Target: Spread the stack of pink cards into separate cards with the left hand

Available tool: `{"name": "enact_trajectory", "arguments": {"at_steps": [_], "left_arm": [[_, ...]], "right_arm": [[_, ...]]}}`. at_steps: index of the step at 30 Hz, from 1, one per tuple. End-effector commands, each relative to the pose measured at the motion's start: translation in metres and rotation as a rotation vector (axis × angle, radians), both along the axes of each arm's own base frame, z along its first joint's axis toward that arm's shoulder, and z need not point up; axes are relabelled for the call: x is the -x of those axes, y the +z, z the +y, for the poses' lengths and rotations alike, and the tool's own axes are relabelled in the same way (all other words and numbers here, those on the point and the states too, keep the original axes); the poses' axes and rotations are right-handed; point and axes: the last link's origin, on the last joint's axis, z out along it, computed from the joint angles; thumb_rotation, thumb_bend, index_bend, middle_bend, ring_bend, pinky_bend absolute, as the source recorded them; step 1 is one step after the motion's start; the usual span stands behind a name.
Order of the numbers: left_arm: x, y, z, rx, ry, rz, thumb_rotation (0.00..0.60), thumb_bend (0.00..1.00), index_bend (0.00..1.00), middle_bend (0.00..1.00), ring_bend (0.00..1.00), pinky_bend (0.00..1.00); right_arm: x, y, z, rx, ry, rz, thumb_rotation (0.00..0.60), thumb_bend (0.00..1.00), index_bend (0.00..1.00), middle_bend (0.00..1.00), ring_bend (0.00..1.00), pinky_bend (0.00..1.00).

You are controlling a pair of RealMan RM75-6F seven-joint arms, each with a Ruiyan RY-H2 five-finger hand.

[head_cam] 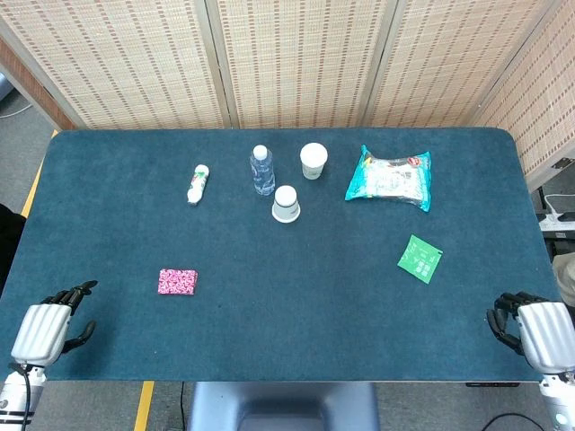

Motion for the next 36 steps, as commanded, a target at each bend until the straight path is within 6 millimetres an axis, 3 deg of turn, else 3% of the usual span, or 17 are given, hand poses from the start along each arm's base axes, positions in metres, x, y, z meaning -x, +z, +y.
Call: {"name": "enact_trajectory", "arguments": {"at_steps": [1, 12, 16, 23, 26, 30, 36], "left_arm": [[0.0, 0.0, 0.0, -0.001, 0.0, -0.001, 0.6, 0.34, 0.17, 0.3, 0.35, 0.5], [0.001, -0.004, 0.004, 0.006, -0.007, 0.01, 0.6, 0.34, 0.16, 0.33, 0.37, 0.5], [0.0, -0.008, 0.01, 0.001, -0.024, 0.021, 0.6, 0.34, 0.12, 0.5, 0.52, 0.57], [-0.012, -0.019, 0.027, 0.013, -0.077, 0.07, 0.6, 0.34, 0.09, 0.83, 0.87, 0.88], [-0.023, -0.025, 0.036, 0.015, -0.115, 0.117, 0.6, 0.34, 0.13, 0.97, 0.99, 0.99], [-0.039, -0.039, 0.045, 0.048, -0.124, 0.124, 0.6, 0.34, 0.22, 1.0, 1.0, 1.0], [-0.048, -0.053, 0.056, 0.105, -0.094, 0.109, 0.6, 0.35, 0.21, 1.0, 1.0, 1.0]], "right_arm": [[0.0, -0.001, 0.001, 0.012, 0.007, 0.002, 0.6, 0.36, 0.91, 0.76, 0.73, 0.84], [0.0, 0.001, 0.001, 0.041, 0.019, 0.003, 0.6, 0.47, 1.0, 0.86, 0.82, 0.91], [0.0, 0.003, -0.001, 0.068, 0.016, -0.003, 0.6, 0.52, 1.0, 0.9, 0.86, 0.95], [-0.001, 0.004, 0.0, 0.07, 0.023, -0.013, 0.6, 0.55, 1.0, 0.92, 0.87, 0.97], [-0.001, 0.004, 0.001, 0.069, 0.03, -0.017, 0.6, 0.55, 1.0, 0.92, 0.87, 0.97], [0.0, 0.005, 0.0, 0.069, 0.035, -0.022, 0.6, 0.55, 1.0, 0.92, 0.87, 0.97], [0.0, 0.005, 0.0, 0.06, 0.039, -0.025, 0.6, 0.55, 1.0, 0.92, 0.86, 0.97]]}}
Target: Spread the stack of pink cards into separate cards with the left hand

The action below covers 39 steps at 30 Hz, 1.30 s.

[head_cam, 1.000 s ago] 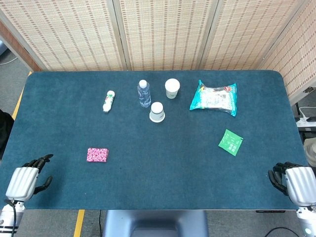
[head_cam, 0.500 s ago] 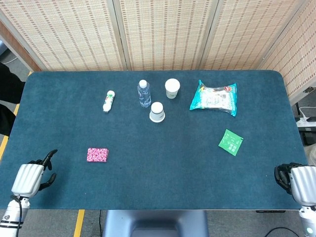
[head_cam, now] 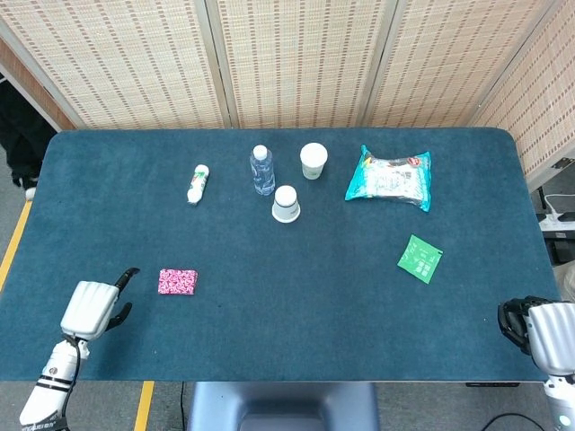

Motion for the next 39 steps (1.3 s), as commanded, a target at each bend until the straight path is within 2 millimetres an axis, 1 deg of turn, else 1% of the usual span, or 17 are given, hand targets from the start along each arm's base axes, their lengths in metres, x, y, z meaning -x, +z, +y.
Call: {"name": "enact_trajectory", "arguments": {"at_steps": [1, 2, 5, 11, 17, 23, 32, 39], "left_arm": [[-0.009, -0.015, 0.011, 0.056, 0.038, -0.014, 0.6, 0.36, 0.2, 1.0, 1.0, 1.0], [-0.015, -0.028, 0.021, 0.082, 0.065, -0.013, 0.6, 0.36, 0.2, 1.0, 1.0, 1.0], [-0.024, -0.041, 0.029, 0.081, 0.101, 0.008, 0.6, 0.36, 0.2, 1.0, 1.0, 1.0], [-0.028, -0.059, 0.037, 0.097, 0.192, -0.009, 0.6, 0.37, 0.17, 1.0, 1.0, 1.0], [-0.029, -0.074, 0.041, 0.103, 0.278, -0.039, 0.6, 0.37, 0.17, 1.0, 1.0, 1.0], [-0.034, -0.085, 0.043, 0.093, 0.324, -0.069, 0.6, 0.37, 0.18, 1.0, 1.0, 1.0], [-0.042, -0.096, 0.044, 0.088, 0.345, -0.078, 0.6, 0.37, 0.18, 1.0, 1.0, 1.0], [-0.044, -0.1, 0.049, 0.069, 0.353, -0.074, 0.6, 0.36, 0.23, 1.0, 1.0, 1.0]], "right_arm": [[0.0, 0.0, 0.0, -0.007, 0.003, -0.001, 0.6, 0.55, 1.0, 0.92, 0.86, 0.97], [0.0, -0.001, 0.0, -0.016, 0.006, -0.001, 0.6, 0.54, 1.0, 0.92, 0.86, 0.97], [0.0, 0.0, 0.0, -0.024, 0.006, -0.004, 0.6, 0.55, 1.0, 0.92, 0.86, 0.97], [0.0, 0.001, 0.001, -0.03, 0.013, -0.011, 0.6, 0.54, 1.0, 0.92, 0.86, 0.97], [0.0, 0.0, 0.0, -0.039, 0.013, -0.01, 0.6, 0.54, 1.0, 0.92, 0.85, 0.97], [0.0, 0.0, 0.0, -0.045, 0.012, -0.008, 0.6, 0.54, 1.0, 0.92, 0.85, 0.97], [0.0, -0.001, 0.0, -0.054, 0.011, -0.006, 0.6, 0.55, 1.0, 0.92, 0.85, 0.97], [0.0, -0.001, -0.001, -0.061, 0.009, -0.006, 0.6, 0.54, 1.0, 0.92, 0.85, 0.97]]}}
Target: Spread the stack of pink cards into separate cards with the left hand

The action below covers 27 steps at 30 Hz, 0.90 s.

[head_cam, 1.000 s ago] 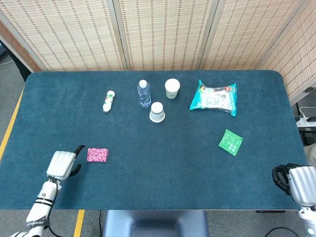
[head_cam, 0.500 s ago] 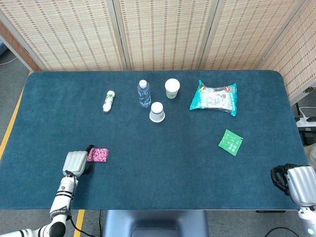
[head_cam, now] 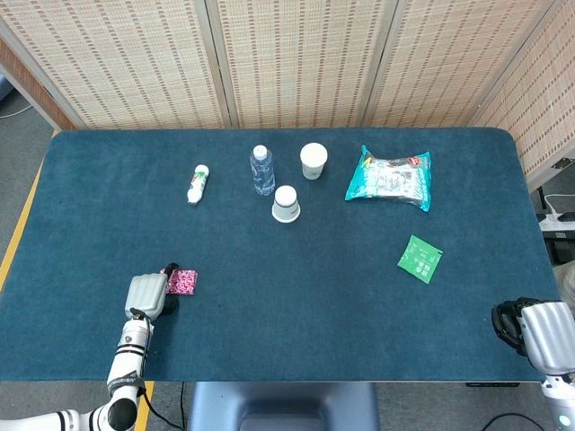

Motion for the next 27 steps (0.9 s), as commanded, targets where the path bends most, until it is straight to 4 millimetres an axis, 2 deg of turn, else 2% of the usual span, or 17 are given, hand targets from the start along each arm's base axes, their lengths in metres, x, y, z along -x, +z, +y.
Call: {"name": "enact_trajectory", "arguments": {"at_steps": [1, 15, 27], "left_arm": [[-0.0005, -0.0013, 0.0023, -0.012, -0.001, 0.007, 0.6, 0.36, 0.23, 1.0, 1.0, 1.0], [-0.0031, -0.007, 0.006, -0.01, 0.019, 0.014, 0.6, 0.37, 0.22, 1.0, 1.0, 1.0], [-0.0035, -0.01, 0.0062, -0.021, 0.019, 0.001, 0.6, 0.37, 0.3, 1.0, 1.0, 1.0]], "right_arm": [[0.0, -0.0002, -0.0001, -0.003, 0.0, 0.001, 0.6, 0.54, 1.0, 0.92, 0.85, 0.97], [0.0, -0.0002, -0.0005, -0.01, -0.002, 0.001, 0.6, 0.54, 1.0, 0.92, 0.85, 0.97], [-0.0002, -0.0009, -0.0009, -0.013, -0.002, 0.002, 0.6, 0.54, 1.0, 0.92, 0.85, 0.97]]}}
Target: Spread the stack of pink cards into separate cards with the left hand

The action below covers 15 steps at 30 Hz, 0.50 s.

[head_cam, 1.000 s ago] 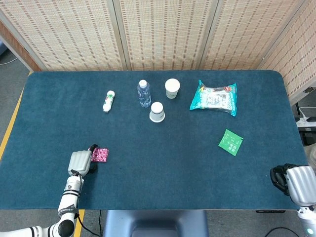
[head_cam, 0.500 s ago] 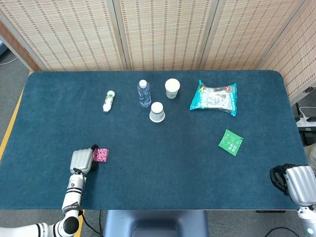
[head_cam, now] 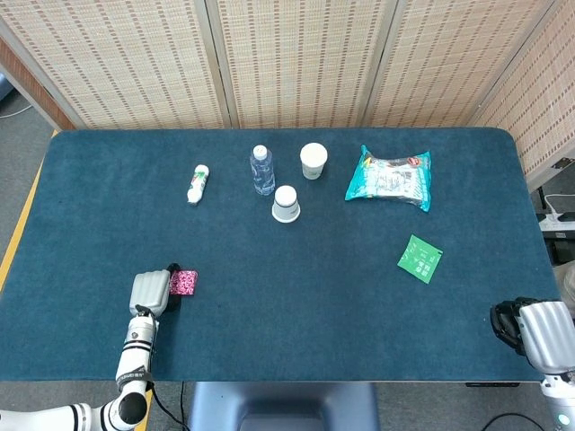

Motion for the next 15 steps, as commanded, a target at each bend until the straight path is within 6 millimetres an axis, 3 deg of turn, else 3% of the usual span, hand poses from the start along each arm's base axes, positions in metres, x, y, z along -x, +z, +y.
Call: {"name": "enact_trajectory", "arguments": {"at_steps": [1, 6, 15], "left_arm": [[-0.0002, -0.0002, -0.0004, -0.004, -0.003, -0.002, 0.6, 0.37, 0.31, 1.0, 1.0, 1.0], [0.0004, 0.0001, -0.0016, -0.016, -0.004, -0.014, 0.6, 0.37, 0.39, 1.0, 1.0, 1.0], [0.0033, 0.0072, -0.0077, -0.022, -0.02, -0.005, 0.6, 0.37, 0.42, 1.0, 1.0, 1.0]], "right_arm": [[0.0, -0.0001, 0.0, -0.001, 0.0, 0.0, 0.6, 0.54, 1.0, 0.92, 0.85, 0.97], [0.0, -0.0003, 0.0003, -0.001, 0.001, 0.001, 0.6, 0.54, 1.0, 0.92, 0.85, 0.97], [0.0002, -0.0009, 0.0, -0.003, -0.001, 0.004, 0.6, 0.55, 1.0, 0.92, 0.85, 0.97]]}}
